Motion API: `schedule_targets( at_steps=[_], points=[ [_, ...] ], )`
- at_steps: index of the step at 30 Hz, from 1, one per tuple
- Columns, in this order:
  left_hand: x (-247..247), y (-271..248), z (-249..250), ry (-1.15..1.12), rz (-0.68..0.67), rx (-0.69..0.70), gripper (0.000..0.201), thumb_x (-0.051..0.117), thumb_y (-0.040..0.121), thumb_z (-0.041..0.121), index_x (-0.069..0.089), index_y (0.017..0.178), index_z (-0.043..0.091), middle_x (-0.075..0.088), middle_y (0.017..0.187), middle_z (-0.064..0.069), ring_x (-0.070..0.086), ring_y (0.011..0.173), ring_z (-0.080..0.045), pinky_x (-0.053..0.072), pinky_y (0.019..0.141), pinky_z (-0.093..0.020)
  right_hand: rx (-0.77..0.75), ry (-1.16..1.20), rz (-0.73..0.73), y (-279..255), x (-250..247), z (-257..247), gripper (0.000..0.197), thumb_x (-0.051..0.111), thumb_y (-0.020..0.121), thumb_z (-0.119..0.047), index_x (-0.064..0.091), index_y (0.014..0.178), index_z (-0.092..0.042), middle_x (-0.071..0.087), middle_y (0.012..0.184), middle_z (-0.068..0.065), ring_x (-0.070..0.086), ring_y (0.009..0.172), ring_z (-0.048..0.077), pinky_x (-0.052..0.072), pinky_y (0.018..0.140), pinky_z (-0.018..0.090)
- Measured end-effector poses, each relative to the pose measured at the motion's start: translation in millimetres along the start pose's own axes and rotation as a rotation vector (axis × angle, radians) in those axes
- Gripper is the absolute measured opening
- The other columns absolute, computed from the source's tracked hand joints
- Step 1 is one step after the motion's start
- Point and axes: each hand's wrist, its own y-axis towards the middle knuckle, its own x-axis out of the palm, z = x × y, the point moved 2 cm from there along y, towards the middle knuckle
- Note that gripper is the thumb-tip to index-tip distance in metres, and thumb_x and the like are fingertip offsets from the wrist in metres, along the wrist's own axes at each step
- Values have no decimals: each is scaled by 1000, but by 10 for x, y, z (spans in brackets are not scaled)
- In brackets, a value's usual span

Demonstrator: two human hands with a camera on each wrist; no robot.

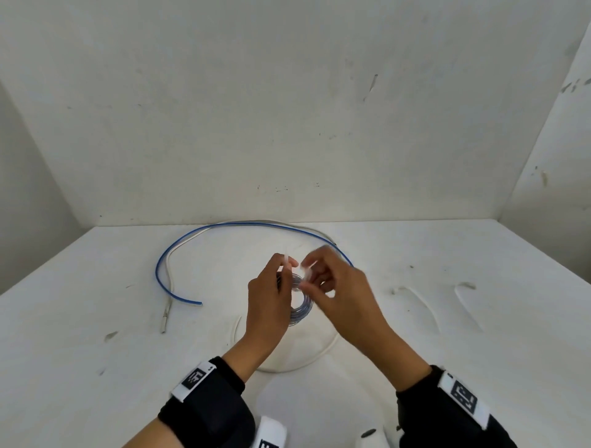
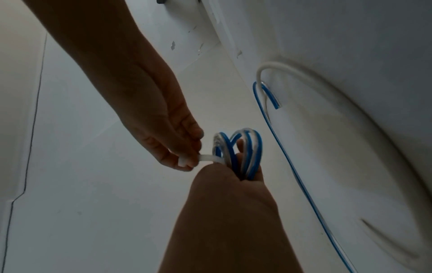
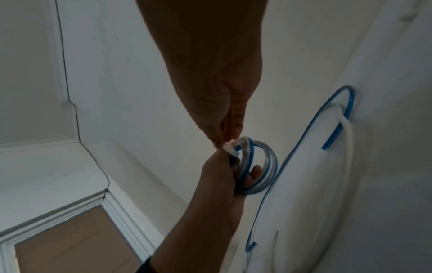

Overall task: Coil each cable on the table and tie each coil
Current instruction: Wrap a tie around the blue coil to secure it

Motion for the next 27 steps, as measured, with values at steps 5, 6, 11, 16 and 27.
schedule_targets(
  at_steps=[5,6,11,16,27],
  points=[
    [35,-11,83,35,-92,72,25,40,99,14,47,75,17,63,68,3,51,59,-9,38,55,-21,192,156,235,118,-41,149,14,67,85,-11,58,91,-20,67,80,0,66,74,16,58,75,34],
    [46,-9,107,30,-107,84,27,40,99,13,45,73,19,60,66,5,48,57,-9,35,53,-20,201,164,254,129,-36,163,11,66,86,-11,59,89,-19,67,81,-1,66,75,17,58,76,35],
    [62,13,113,47,-140,87,34,40,98,14,37,67,26,50,58,1,33,51,-9,27,50,-22,167,209,280,172,-61,168,9,65,88,-9,61,91,-17,66,81,-7,66,71,13,56,71,25],
    [56,18,48,85,-170,68,18,39,100,18,56,96,23,67,73,3,56,59,-7,39,54,-15,177,421,301,251,-167,111,10,66,86,0,59,88,-6,68,79,8,65,63,13,53,64,20],
    [20,-67,-74,1,-1,32,15,41,100,22,53,90,21,54,61,5,42,46,-9,47,53,-40,258,648,226,213,-225,183,14,58,92,-2,66,104,-4,69,82,6,64,72,12,57,73,23]
  ],
)
